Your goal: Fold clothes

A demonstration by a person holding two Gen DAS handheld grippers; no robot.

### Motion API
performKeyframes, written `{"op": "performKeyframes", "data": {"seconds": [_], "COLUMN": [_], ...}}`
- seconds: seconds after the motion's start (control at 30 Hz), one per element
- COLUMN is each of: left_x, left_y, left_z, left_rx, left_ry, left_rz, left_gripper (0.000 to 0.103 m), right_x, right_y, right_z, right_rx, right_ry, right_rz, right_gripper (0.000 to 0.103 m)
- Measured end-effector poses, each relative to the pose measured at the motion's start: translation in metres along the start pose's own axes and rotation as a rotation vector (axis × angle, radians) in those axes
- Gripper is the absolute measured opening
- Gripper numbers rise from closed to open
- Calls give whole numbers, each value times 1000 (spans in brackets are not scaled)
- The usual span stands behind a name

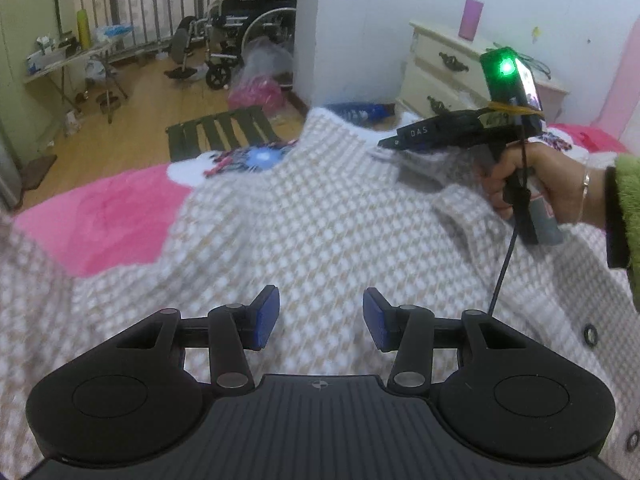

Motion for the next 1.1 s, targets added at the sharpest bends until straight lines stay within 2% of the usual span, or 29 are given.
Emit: {"op": "performKeyframes", "data": {"seconds": [0.07,0.13,0.2,0.23,0.27,0.37,0.4,0.43,0.5,0.53,0.63,0.73,0.83,0.87,0.9,1.0,1.03,1.1], "left_x": [-3,-6,-10,-12,-13,-15,-16,-16,-14,-13,-11,-12,-11,-9,-7,-2,-1,3], "left_y": [-3,-4,-5,-6,-6,-9,-10,-11,-10,-9,-5,-5,-9,-11,-12,-13,-13,-13], "left_z": [-5,-8,-7,-7,-7,-1,0,0,1,1,1,1,0,1,1,2,2,2], "left_rx": [-6,-14,-5,-1,3,-5,-4,-3,-5,-7,4,16,14,10,8,8,6,3], "left_ry": [-15,-33,-29,-27,-24,-10,-3,4,8,8,17,21,12,6,3,-2,-4,-9], "left_rz": [15,23,35,42,48,61,62,62,59,54,32,27,31,36,37,43,43,44], "left_gripper": [46,46,46,46,46,46,46,46,46,46,46,46,46,46,46,46,46,46], "right_x": [17,40,58,59,55,26,14,4,-4,-5,9,-5,-15,-9,-2,37,54,91], "right_y": [-9,-24,-44,-52,-57,-65,-66,-66,-63,-61,-52,-60,-69,-71,-74,-81,-84,-98], "right_z": [-15,-32,-46,-50,-51,-46,-42,-38,-34,-32,-35,-26,-18,-19,-21,-31,-32,-29], "right_rx": [-69,-151,-193,-190,-185,-176,-177,-180,-195,-200,-182,-202,-259,-285,-309,-359,-379,-435], "right_ry": [-34,-106,-162,-159,-138,18,73,120,139,137,6,10,30,14,-8,-140,-171,-224], "right_rz": [-44,-72,-34,-22,-22,-40,-50,-63,-97,-114,-151,-59,-34,-36,-37,-43,-52,-53], "right_gripper": [33,42,43,43,46,75,74,69,12,12,12,12,19,29,46,55,55,62]}}
Point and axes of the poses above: each gripper's, at about its wrist camera, not at the fingertips, and x roughly against the way its jaws point, y to its left, z to its underside, the point moved 3 cm from there along -x, roughly the way its jaws point, and after that the axes turned 8 degrees about -y, right-handed, at the moved point
